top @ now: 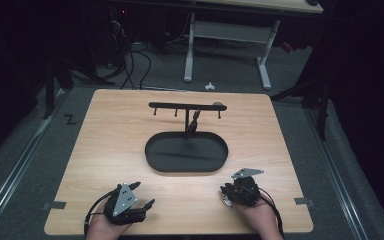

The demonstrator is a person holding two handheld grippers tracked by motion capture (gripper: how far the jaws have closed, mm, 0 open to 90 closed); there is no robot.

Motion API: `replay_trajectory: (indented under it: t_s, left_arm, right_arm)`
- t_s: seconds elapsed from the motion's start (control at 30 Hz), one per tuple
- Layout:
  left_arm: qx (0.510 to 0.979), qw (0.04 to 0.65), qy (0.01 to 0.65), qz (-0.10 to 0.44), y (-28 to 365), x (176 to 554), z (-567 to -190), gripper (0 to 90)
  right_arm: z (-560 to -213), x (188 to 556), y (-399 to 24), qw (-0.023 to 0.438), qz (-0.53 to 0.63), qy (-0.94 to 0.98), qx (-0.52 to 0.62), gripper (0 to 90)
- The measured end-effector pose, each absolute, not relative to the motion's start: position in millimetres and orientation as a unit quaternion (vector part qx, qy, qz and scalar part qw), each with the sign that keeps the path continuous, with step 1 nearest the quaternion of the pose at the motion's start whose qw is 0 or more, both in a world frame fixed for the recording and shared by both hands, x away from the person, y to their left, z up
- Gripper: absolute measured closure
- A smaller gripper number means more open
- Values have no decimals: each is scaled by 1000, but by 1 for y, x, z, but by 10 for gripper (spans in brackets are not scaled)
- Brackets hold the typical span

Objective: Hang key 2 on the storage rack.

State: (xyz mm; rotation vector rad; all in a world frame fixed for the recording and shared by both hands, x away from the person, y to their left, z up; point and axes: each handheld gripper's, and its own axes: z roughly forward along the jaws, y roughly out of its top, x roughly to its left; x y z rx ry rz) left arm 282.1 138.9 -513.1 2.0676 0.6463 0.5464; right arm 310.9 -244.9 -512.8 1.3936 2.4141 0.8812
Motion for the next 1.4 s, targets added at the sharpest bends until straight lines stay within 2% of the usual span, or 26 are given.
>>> replay_trajectory:
  t_s: [0.3,0.53,0.7,1.0,1.33,1.4]
  left_arm:
    - [838,441,240,213,119,292,-511,282]
    - [843,433,240,209,111,297,-509,289]
    - [841,431,250,211,116,296,-508,294]
    - [832,435,278,205,135,295,-508,322]
    - [826,432,291,213,144,290,-508,328]
    - [826,432,292,215,145,290,-508,328]
  right_arm:
    - [-512,283,-259,109,296,821,476,693]
    - [-503,273,-277,112,320,800,494,615]
    - [-498,276,-283,127,322,794,499,590]
    - [-492,287,-297,142,308,781,525,597]
    - [-495,297,-307,130,287,785,534,538]
    - [-494,301,-306,115,283,782,542,532]
